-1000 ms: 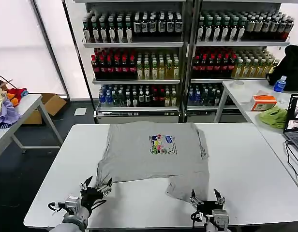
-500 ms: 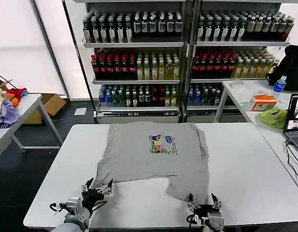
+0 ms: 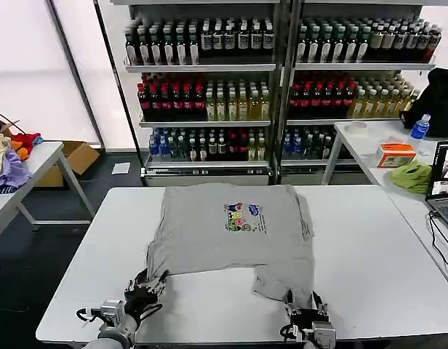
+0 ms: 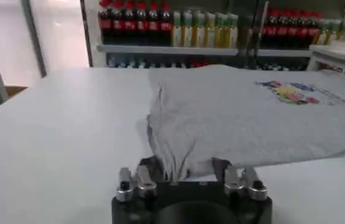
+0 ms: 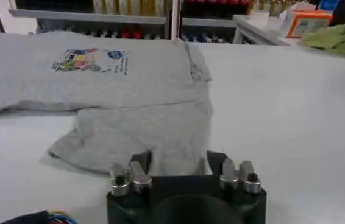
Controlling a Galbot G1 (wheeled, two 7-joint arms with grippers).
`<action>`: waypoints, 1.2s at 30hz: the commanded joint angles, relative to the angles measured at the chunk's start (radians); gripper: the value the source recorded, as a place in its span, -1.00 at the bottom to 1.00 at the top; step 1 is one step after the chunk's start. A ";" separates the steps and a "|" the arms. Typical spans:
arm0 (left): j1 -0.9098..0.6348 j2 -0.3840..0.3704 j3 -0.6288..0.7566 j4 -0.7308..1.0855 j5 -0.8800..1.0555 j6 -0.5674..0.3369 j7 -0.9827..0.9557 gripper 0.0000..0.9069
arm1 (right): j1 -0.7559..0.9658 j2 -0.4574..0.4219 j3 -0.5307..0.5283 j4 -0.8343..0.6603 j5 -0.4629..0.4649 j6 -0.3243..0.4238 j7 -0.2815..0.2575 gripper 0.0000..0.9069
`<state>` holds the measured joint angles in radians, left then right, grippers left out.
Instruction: Fold and organize the clothes.
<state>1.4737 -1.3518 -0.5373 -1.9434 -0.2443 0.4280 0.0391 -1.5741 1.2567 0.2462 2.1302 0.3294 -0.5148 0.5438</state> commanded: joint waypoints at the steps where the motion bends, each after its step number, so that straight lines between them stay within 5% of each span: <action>1: 0.014 -0.003 0.005 -0.004 -0.001 0.005 0.009 -0.98 | -0.001 0.001 -0.003 -0.005 0.016 -0.002 0.005 -1.00; 13: 0.016 -0.007 0.013 -0.030 0.015 -0.016 0.006 -1.00 | -0.011 -0.009 0.006 0.018 0.013 0.032 -0.013 -1.00; 26: -0.008 -0.014 0.018 -0.130 0.004 -0.056 -0.005 -1.00 | 0.020 0.007 0.049 0.116 -0.155 0.158 -0.113 -1.00; 36: -0.115 -0.010 0.018 -0.001 -0.027 -0.100 -0.013 -1.00 | 0.210 0.015 0.165 0.019 -0.123 0.131 -0.175 -1.00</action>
<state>1.4427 -1.3664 -0.5251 -2.0239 -0.2594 0.3596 0.0281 -1.4552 1.2670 0.3553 2.1794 0.2252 -0.4020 0.4069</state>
